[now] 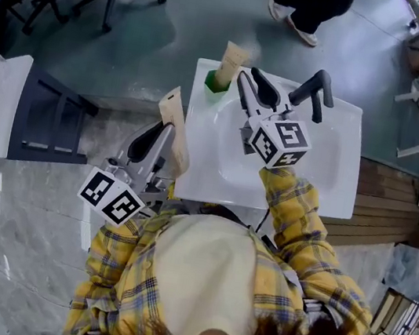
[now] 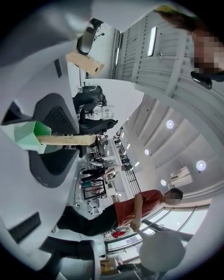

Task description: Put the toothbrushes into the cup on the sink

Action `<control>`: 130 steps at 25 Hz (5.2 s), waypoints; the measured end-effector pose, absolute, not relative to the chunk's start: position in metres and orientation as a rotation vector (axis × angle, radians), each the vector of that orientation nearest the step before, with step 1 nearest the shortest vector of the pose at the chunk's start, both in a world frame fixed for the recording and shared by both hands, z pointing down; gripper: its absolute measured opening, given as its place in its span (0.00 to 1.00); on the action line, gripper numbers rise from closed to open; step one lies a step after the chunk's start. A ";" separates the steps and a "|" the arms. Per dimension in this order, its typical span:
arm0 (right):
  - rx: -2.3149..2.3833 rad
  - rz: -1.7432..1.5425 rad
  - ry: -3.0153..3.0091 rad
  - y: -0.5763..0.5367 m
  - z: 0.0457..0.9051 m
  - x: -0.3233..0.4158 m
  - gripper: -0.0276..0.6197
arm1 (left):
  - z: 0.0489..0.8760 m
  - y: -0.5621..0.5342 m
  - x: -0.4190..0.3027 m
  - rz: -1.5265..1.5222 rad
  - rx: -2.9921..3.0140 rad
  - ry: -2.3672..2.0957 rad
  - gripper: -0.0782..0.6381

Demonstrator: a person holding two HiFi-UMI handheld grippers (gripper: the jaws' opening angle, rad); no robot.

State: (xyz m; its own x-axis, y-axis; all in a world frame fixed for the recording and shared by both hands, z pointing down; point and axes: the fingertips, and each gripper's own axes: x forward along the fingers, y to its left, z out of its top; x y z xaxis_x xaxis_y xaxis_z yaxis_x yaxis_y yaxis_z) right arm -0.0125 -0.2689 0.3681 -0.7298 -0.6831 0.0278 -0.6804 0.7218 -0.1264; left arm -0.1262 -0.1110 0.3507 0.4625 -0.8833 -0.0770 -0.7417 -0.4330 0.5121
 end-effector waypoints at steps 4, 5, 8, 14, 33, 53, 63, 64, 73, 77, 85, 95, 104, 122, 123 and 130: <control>-1.088 -0.173 2.862 -0.247 0.343 -0.002 0.16 | 0.348 -0.115 -0.122 -0.477 2.320 -1.333 0.15; -1.063 -0.181 2.864 -0.240 0.339 -0.002 0.16 | 0.348 -0.116 -0.121 -0.476 2.323 -1.326 0.15; -0.977 -0.235 2.887 -0.221 0.332 -0.005 0.16 | 0.346 -0.119 -0.118 -0.479 2.332 -1.301 0.15; -0.627 -0.425 3.004 -0.176 0.331 -0.032 0.16 | 0.341 -0.124 -0.109 -0.463 2.380 -1.242 0.15; 0.005 -0.753 2.975 -0.117 0.310 -0.057 0.32 | 0.319 -0.095 -0.067 -0.544 2.500 -0.753 0.15; -0.013 -0.657 3.002 -0.115 0.301 -0.055 0.09 | 0.328 -0.099 -0.081 -0.426 2.582 -1.082 0.21; -0.293 -0.473 2.927 -0.162 0.266 -0.037 0.09 | 0.338 -0.110 -0.114 -0.311 2.481 -1.414 0.20; -0.326 -0.456 2.915 -0.167 0.263 -0.036 0.09 | 0.341 -0.111 -0.117 -0.294 2.463 -1.430 0.20; -0.573 -0.275 2.836 -0.201 0.250 -0.031 0.09 | 0.349 -0.114 -0.125 -0.134 2.427 -1.559 0.15; -0.664 -0.171 2.821 -0.211 0.249 -0.033 0.09 | 0.353 -0.113 -0.127 -0.099 2.415 -1.586 0.13; -0.818 0.088 2.791 -0.233 0.263 -0.044 0.09 | 0.358 -0.111 -0.122 -0.081 2.408 -1.567 0.12; -0.907 -0.004 2.748 -0.256 0.303 -0.049 0.09 | 0.365 -0.105 -0.119 -0.060 2.393 -1.551 0.12; -0.909 0.006 2.908 -0.250 0.345 -0.066 0.09 | 0.367 -0.106 -0.119 -0.059 2.390 -1.538 0.12; -0.858 0.045 2.977 -0.227 0.340 -0.063 0.09 | 0.366 -0.112 -0.117 -0.089 2.409 -1.498 0.12; -0.854 0.043 2.974 -0.226 0.339 -0.061 0.09 | 0.366 -0.113 -0.117 -0.090 2.410 -1.495 0.12; -0.862 0.020 2.921 -0.215 0.320 -0.045 0.09 | 0.364 -0.119 -0.112 -0.104 2.426 -1.471 0.12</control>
State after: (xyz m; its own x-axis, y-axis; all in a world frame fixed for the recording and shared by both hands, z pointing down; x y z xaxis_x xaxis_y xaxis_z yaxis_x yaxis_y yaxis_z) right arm -0.0453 -0.2150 0.3202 -0.8356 -0.5410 -0.0957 -0.5422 0.8401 -0.0145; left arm -0.1121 -0.1187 0.3636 0.4725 -0.8764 0.0931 -0.8544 -0.4297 0.2921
